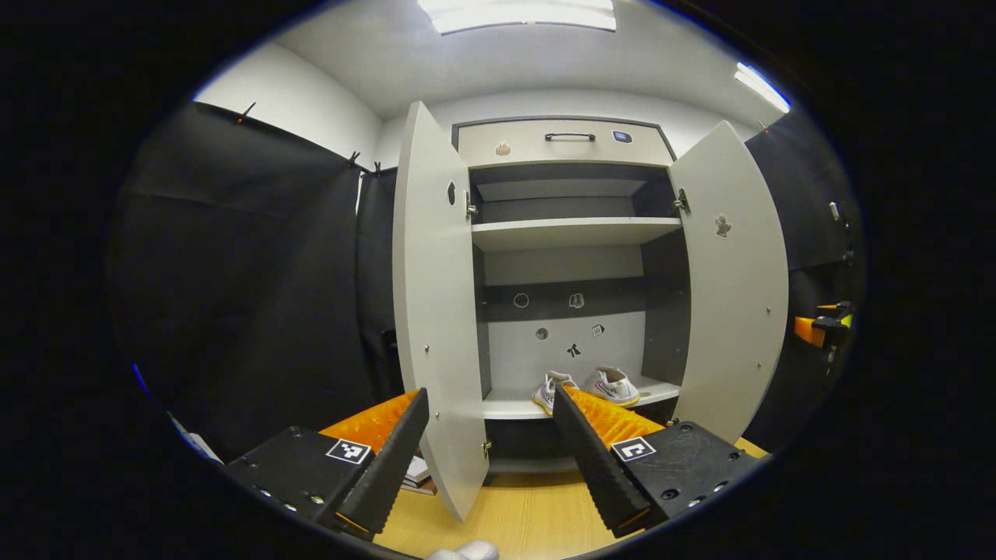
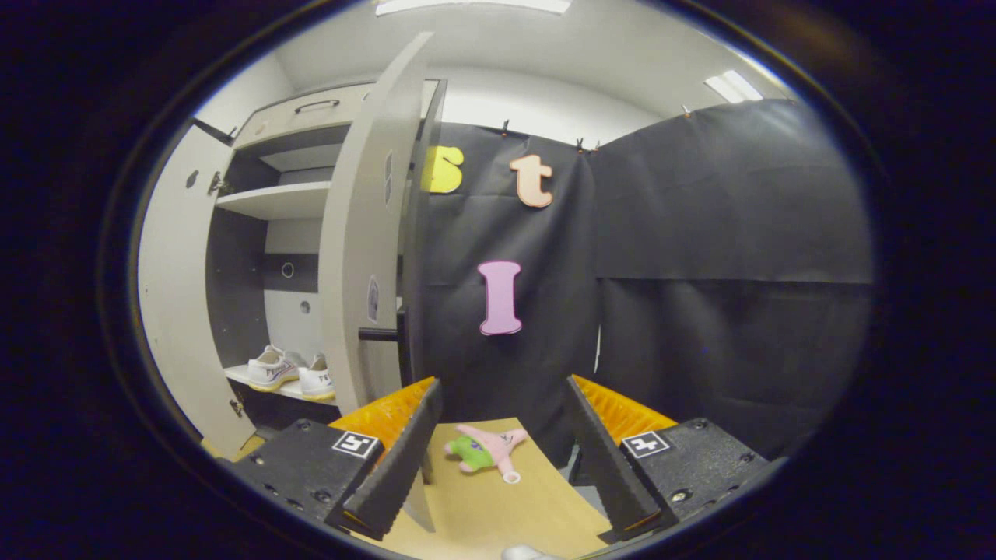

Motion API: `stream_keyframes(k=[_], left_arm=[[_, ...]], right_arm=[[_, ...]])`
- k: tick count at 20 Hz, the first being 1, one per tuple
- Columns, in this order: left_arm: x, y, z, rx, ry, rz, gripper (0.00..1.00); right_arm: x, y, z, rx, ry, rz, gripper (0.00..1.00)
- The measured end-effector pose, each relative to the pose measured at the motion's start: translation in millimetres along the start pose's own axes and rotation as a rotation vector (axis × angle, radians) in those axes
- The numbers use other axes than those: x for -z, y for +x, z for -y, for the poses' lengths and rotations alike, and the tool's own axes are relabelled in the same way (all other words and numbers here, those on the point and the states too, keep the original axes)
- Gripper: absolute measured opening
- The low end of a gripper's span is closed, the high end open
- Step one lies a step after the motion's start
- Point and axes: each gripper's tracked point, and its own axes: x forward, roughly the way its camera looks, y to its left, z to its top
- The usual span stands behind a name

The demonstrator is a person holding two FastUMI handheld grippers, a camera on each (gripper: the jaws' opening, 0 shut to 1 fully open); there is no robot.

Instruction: Grab one shoe with the right hand and put it into the shoe cabinet, grab the other shoe with the left hand and put it into the shoe cabinet; then close the right door with the right hand and the left door with the left hand.

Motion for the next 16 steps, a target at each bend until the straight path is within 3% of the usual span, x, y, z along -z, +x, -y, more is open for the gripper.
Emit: stream_keyframes(k=[5, 9, 15, 16], left_arm=[[1.1, 0.7, -0.3, -0.031, 0.006, -0.002, 0.96], [0.0, 5.6, 7.9, -0.011, -0.016, -0.003, 0.96], [-1.1, 6.4, -4.0, -0.010, -0.010, -0.001, 0.96], [-1.9, 5.7, -7.5, -0.012, -0.009, 0.001, 0.96]], right_arm=[[4.0, 14.4, -17.1, -0.076, 0.022, -0.028, 0.94], [2.8, 8.8, -25.3, -0.065, -0.025, -0.028, 0.93], [3.1, -5.5, -91.1, -0.178, -0.015, -0.041, 0.93], [4.2, -6.2, -104.8, -0.208, -0.009, -0.046, 0.87]])
